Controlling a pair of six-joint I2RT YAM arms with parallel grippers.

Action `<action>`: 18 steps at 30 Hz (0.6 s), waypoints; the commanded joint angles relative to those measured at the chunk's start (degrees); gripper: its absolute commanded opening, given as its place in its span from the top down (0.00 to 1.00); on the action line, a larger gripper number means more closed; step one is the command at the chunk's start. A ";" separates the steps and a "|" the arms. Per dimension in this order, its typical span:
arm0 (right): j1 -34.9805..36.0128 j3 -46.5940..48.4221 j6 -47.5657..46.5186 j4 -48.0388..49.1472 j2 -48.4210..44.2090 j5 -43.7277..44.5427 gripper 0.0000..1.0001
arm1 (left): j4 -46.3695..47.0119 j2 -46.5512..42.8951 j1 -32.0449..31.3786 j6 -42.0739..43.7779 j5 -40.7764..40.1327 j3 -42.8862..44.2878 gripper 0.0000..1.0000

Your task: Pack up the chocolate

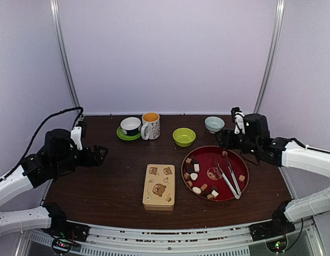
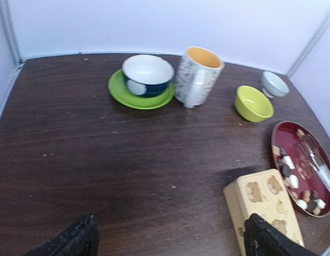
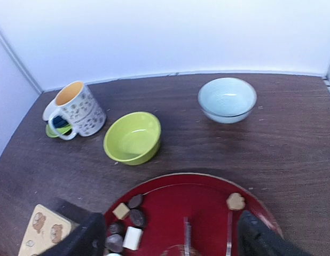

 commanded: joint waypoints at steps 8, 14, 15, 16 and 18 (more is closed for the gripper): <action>-15.74 -9.87 -6.55 0.49 -17.67 20.27 0.00 | 8.74 1.82 11.54 12.44 -21.87 0.04 0.02; -19.98 -26.47 -16.10 25.29 -22.88 19.97 0.04 | 32.75 2.50 15.01 25.13 -26.45 -11.64 0.02; -19.99 -28.66 -17.66 28.37 -23.55 18.29 0.06 | 35.77 3.17 15.86 26.30 -27.04 -12.99 0.02; -19.99 -30.82 -19.16 32.02 -23.91 16.92 0.07 | 37.47 4.22 17.31 26.90 -26.55 -13.65 0.02; -20.17 -35.41 -23.11 41.14 -22.90 14.91 0.10 | 39.55 6.64 21.01 27.69 -24.23 -14.23 0.02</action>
